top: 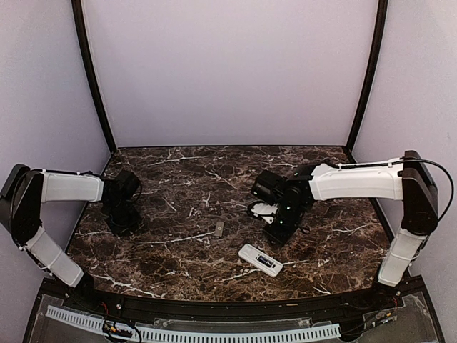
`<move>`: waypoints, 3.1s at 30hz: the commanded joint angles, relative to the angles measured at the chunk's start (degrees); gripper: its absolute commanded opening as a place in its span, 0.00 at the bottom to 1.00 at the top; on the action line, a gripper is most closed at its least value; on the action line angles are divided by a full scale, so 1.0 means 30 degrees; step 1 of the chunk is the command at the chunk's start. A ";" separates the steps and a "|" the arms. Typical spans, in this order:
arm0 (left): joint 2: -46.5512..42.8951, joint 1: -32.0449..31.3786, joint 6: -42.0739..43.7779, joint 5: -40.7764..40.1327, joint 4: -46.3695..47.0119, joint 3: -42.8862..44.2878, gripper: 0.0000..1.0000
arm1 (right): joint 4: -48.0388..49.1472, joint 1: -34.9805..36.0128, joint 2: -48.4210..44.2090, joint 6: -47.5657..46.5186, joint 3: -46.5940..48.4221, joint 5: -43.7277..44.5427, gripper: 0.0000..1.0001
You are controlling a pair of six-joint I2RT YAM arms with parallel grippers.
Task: Load the batteries into the remote control
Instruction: Pick up the battery from the center of the board, then pass from the left arm to the right
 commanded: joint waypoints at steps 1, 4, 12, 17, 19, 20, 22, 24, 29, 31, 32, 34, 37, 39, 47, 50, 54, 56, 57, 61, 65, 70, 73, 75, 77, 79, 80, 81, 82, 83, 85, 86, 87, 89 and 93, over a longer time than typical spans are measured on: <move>0.0977 -0.0035 0.0077 -0.0067 -0.1556 -0.0260 0.07 | 0.0425 -0.0069 -0.0411 -0.0333 -0.0191 0.0422 0.37; 0.0924 -0.0035 0.0326 0.0116 -0.1201 -0.0269 0.00 | 0.0562 -0.0076 -0.0429 -0.0421 -0.0108 0.0397 0.37; -0.1369 -0.0633 0.0744 -0.1147 -0.0755 0.0457 0.00 | 0.0468 -0.0100 -0.0751 -0.0488 0.0405 0.0716 0.38; -0.4498 -0.2441 0.2205 -0.2341 0.1792 0.1011 0.00 | 0.0737 -0.0125 -0.1307 -0.0211 0.1164 0.1084 0.37; -0.5465 -0.3185 0.3373 -0.3372 0.2751 0.1583 0.00 | 0.1044 -0.0109 -0.1918 0.0015 0.1479 0.1822 0.37; -0.5792 -0.3643 0.3860 -0.3690 0.3102 0.2105 0.00 | 0.1341 -0.0103 -0.2418 -0.0008 0.1554 0.2097 0.36; -0.6645 -0.4496 0.5576 -0.4262 0.4771 0.2845 0.00 | 0.2543 -0.0100 -0.3666 -0.0332 0.1559 0.2122 0.36; -0.7742 -0.5474 0.7592 -0.4241 0.7265 0.3234 0.00 | 0.4386 -0.0100 -0.5234 -0.0832 0.1484 0.1520 0.37; -0.8616 -0.7789 1.2981 -0.0809 1.5495 0.3365 0.00 | 1.0474 -0.0113 -0.7918 -0.1796 0.0910 -0.1612 0.40; -0.8554 -0.8413 1.3776 0.1134 1.7516 0.3427 0.00 | 1.2920 -0.0104 -0.8528 -0.2456 0.0631 -0.2788 0.41; -0.8441 -0.8751 1.3948 0.2375 1.8731 0.3429 0.00 | 1.3936 -0.0106 -0.8763 -0.2587 0.0521 -0.3182 0.42; -0.8163 -0.9321 1.4168 0.4051 2.0334 0.3497 0.00 | 1.5752 -0.0103 -0.9016 -0.2650 0.0268 -0.3711 0.42; -0.7465 -1.0472 1.4734 0.5781 2.2132 0.3880 0.00 | 1.8441 -0.0098 -0.9077 -0.2765 -0.0050 -0.4780 0.42; -0.7008 -1.1099 1.5259 0.6773 2.3543 0.4092 0.00 | 1.9967 -0.0074 -0.8902 -0.2595 -0.0166 -0.5406 0.41; -0.5903 -1.2380 1.6831 0.8671 2.5618 0.4335 0.00 | 2.2135 0.0612 -0.7894 -0.2608 0.0278 -0.6390 0.35; -0.5709 -1.2544 1.7152 0.8704 2.5590 0.4294 0.00 | 2.2010 0.0973 -0.7692 -0.3126 0.0380 -0.6388 0.30; -0.5583 -1.2603 1.7592 0.8630 2.5550 0.4336 0.00 | 2.1639 0.1318 -0.7367 -0.3591 0.0528 -0.6267 0.29; -0.5549 -1.2604 1.7872 0.8485 2.5518 0.4368 0.00 | 2.1329 0.1431 -0.7244 -0.3838 0.0702 -0.6419 0.29; -0.5541 -1.2618 1.8056 0.8292 2.5500 0.4354 0.00 | 2.1173 0.1499 -0.7207 -0.3950 0.0790 -0.6430 0.29; -0.5463 -1.2642 1.8494 0.8195 2.5374 0.4378 0.00 | 2.0940 0.1666 -0.7206 -0.4209 0.1029 -0.6318 0.29; -0.5424 -1.2657 1.8723 0.7917 2.5282 0.4252 0.00 | 2.1088 0.1730 -0.7387 -0.4265 0.0917 -0.6428 0.28; -0.5403 -1.2633 1.9034 0.7495 2.4860 0.4207 0.00 | 2.1239 0.1741 -0.7524 -0.4205 0.0827 -0.6454 0.28; -0.5359 -1.2648 1.9083 0.7477 2.4665 0.4172 0.00 | 2.1223 0.1742 -0.7559 -0.4193 0.0849 -0.6446 0.27; -0.5379 -1.2635 1.9157 0.7399 2.4477 0.4106 0.00 | 2.1258 0.1723 -0.7637 -0.4176 0.0808 -0.6421 0.28; -0.5425 -1.2633 1.9188 0.7254 2.4480 0.3930 0.00 | 2.1347 0.1720 -0.7705 -0.4195 0.0740 -0.6389 0.30; -0.5427 -1.2633 1.9229 0.7188 2.4487 0.3805 0.00 | 2.1392 0.1730 -0.7715 -0.4161 0.0703 -0.6355 0.31; -0.5406 -1.2633 1.9245 0.7186 2.4488 0.3774 0.00 | 2.1419 0.1720 -0.7680 -0.4126 0.0702 -0.6359 0.31; -0.5340 -1.2640 1.9237 0.7191 2.4517 0.3778 0.00 | 2.1448 0.1722 -0.7631 -0.4118 0.0710 -0.6364 0.30; -0.5319 -1.2637 1.9159 0.7246 2.4532 0.3782 0.00 | 2.1451 0.1733 -0.7596 -0.4092 0.0725 -0.6386 0.27; -0.5266 -1.2641 1.9051 0.7352 2.4550 0.3797 0.00 | 2.1474 0.1720 -0.7584 -0.4088 0.0731 -0.6374 0.24; -0.5118 -1.2634 1.8886 0.7351 2.4536 0.3759 0.00 | 2.1510 0.1719 -0.7648 -0.4088 0.0710 -0.6352 0.21; -0.5076 -1.2633 1.8824 0.7252 2.4585 0.3572 0.00 | 2.1547 0.1726 -0.7690 -0.4066 0.0667 -0.6257 0.20; -0.5045 -1.2633 1.8697 0.7068 2.4718 0.3458 0.00 | 2.1607 0.1737 -0.7750 -0.4008 0.0595 -0.6095 0.19; -0.5006 -1.2633 1.8614 0.6986 2.4846 0.3091 0.00 | 2.1750 0.1733 -0.7849 -0.3850 0.0411 -0.5811 0.18; -0.4955 -1.2638 1.8458 0.7119 2.4564 0.2873 0.00 | 2.1774 0.1723 -0.7948 -0.3660 0.0249 -0.5435 0.10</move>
